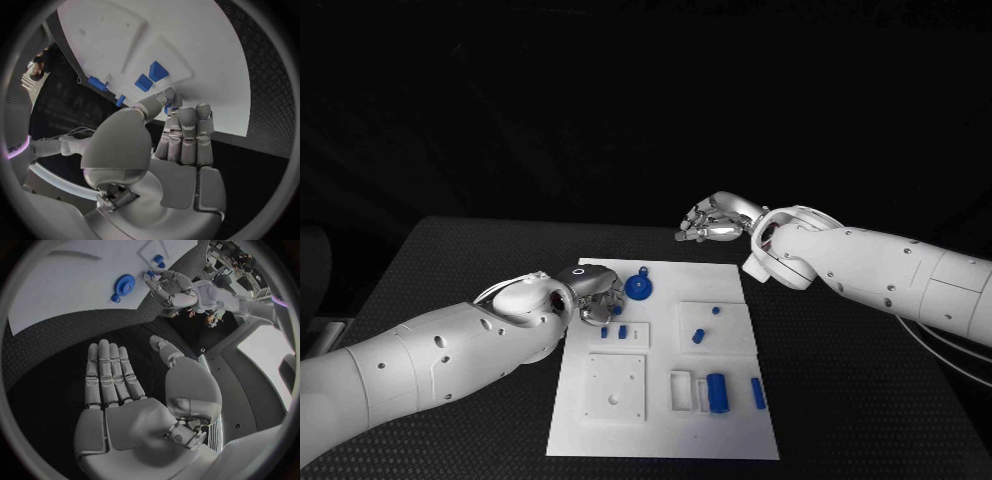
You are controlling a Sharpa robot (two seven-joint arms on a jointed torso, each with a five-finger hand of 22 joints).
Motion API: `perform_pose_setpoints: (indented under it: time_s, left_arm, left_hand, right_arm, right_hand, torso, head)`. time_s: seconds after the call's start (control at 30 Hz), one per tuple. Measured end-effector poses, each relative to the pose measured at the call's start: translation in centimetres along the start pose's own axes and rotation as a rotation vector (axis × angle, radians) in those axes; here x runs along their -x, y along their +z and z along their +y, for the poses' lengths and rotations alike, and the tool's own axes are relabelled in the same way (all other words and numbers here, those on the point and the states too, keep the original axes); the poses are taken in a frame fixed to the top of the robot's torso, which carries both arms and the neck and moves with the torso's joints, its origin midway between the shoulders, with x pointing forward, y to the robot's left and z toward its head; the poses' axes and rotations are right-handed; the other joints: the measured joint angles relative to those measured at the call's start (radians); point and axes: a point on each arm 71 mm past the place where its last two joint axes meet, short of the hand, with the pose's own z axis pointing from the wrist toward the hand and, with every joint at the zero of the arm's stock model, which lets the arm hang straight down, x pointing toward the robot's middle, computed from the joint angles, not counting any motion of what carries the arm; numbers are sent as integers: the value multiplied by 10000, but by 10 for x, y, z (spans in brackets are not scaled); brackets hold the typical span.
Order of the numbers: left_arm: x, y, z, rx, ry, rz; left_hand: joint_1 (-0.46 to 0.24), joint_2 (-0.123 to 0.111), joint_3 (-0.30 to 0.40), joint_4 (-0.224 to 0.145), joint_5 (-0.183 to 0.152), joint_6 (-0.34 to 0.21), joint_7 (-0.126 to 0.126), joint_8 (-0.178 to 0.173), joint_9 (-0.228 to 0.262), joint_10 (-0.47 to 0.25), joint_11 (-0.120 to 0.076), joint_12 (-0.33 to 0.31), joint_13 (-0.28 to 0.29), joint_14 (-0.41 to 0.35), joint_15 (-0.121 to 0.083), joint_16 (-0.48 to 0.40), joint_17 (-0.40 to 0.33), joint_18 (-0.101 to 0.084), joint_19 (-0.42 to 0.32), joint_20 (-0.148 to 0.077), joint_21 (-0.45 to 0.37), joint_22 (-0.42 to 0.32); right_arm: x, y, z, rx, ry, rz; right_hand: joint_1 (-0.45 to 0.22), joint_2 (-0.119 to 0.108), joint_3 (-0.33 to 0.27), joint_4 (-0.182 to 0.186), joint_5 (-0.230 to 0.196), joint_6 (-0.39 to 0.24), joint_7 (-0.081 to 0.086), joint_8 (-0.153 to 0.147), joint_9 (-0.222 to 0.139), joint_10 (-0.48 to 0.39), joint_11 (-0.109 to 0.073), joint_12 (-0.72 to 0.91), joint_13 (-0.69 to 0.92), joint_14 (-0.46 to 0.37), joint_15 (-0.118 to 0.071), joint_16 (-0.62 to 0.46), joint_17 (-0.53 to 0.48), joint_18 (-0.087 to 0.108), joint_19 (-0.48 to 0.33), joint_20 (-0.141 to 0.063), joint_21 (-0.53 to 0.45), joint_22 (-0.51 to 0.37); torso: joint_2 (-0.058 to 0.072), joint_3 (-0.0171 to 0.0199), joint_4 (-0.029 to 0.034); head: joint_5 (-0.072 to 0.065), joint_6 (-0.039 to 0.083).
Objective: Assemble the parts on the task board
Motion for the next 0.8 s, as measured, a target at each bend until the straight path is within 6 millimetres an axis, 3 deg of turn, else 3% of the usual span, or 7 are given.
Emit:
perform_pose_setpoints:
  time_s: [0.3,0.8]
  left_arm:
    - [-1,-1,0,-3,-24,-46]
    - [-1,-3,0,-5,-52,-178]
  left_hand:
    - [40,-119,0,0,0,-140,31,-53,-22,205,-86,45,24,1,1,23,0,-4,0,0,0,-1]
    - [79,-158,26,-27,117,-170,11,-57,-42,222,-70,222,129,10,-7,85,26,-6,0,0,0,-4]
  right_arm:
    - [0,0,0,-5,-2,-3]
    - [0,0,0,-11,-3,-7]
  right_hand:
    - [0,0,0,0,0,0,0,0,0,0,0,0,0,0,0,0,0,-1,0,0,0,0]
    - [0,0,0,0,0,0,0,0,2,0,0,0,1,0,0,0,-10,0,0,0,0,8]
  torso:
    - [-1,1,0]
    - [-2,3,-2]
  head:
    - [-3,10]
    - [0,25]
